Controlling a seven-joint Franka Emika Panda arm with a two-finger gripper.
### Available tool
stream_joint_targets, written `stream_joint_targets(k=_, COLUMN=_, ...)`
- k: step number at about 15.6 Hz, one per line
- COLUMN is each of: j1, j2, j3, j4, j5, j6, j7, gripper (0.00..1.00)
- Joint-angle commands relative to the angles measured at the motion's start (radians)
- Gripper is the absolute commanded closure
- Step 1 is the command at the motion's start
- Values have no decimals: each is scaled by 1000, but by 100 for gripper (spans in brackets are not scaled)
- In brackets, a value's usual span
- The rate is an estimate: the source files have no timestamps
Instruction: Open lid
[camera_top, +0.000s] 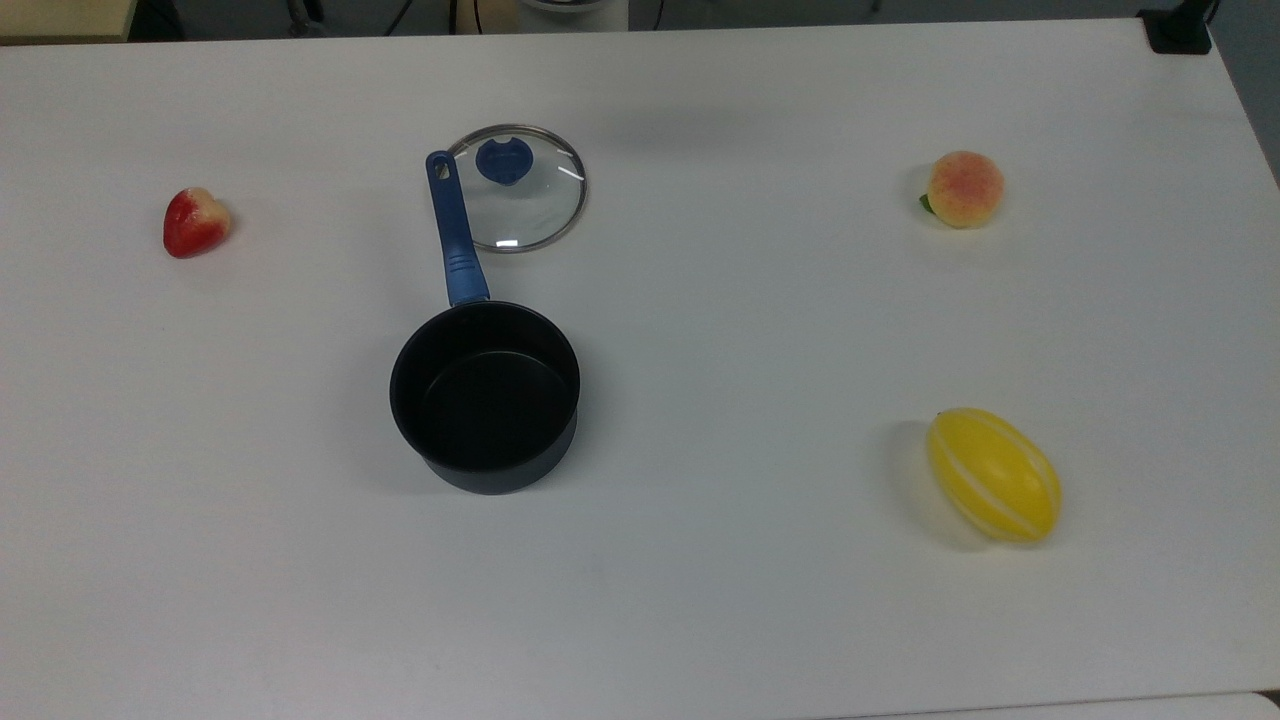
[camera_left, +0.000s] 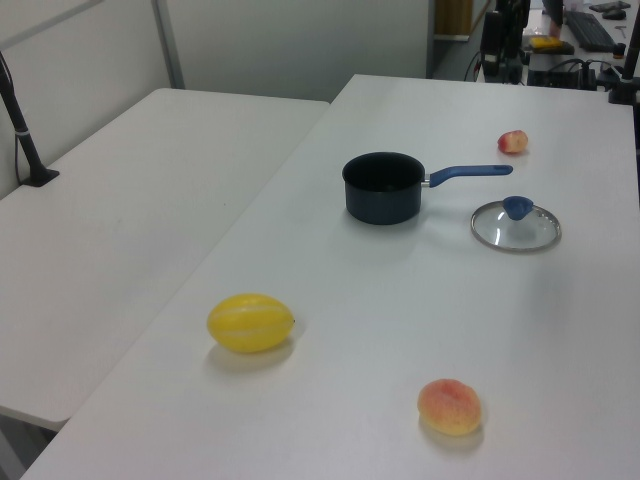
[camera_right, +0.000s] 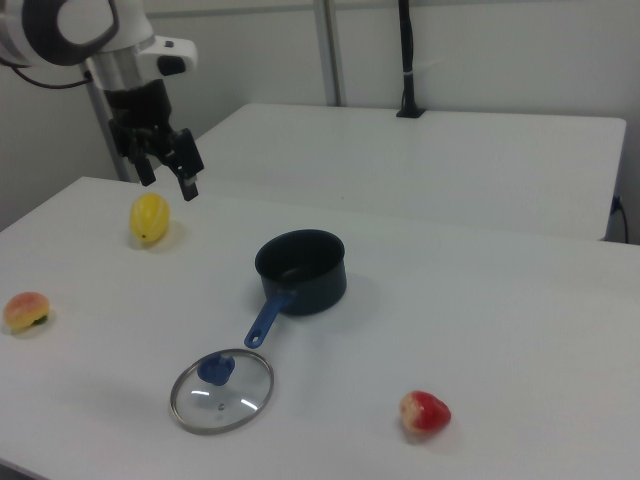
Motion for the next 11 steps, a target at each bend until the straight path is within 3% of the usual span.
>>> stream_joint_targets(k=1, j1=46, j2=12, j3=-79, j4=19, j5=46, j6=38, j7=-100, gripper=0)
stream_joint_targets(k=11, j1=55, j2=32, j3=-83, j4=19, j5=24, j6=84, j7=-126, gripper=0)
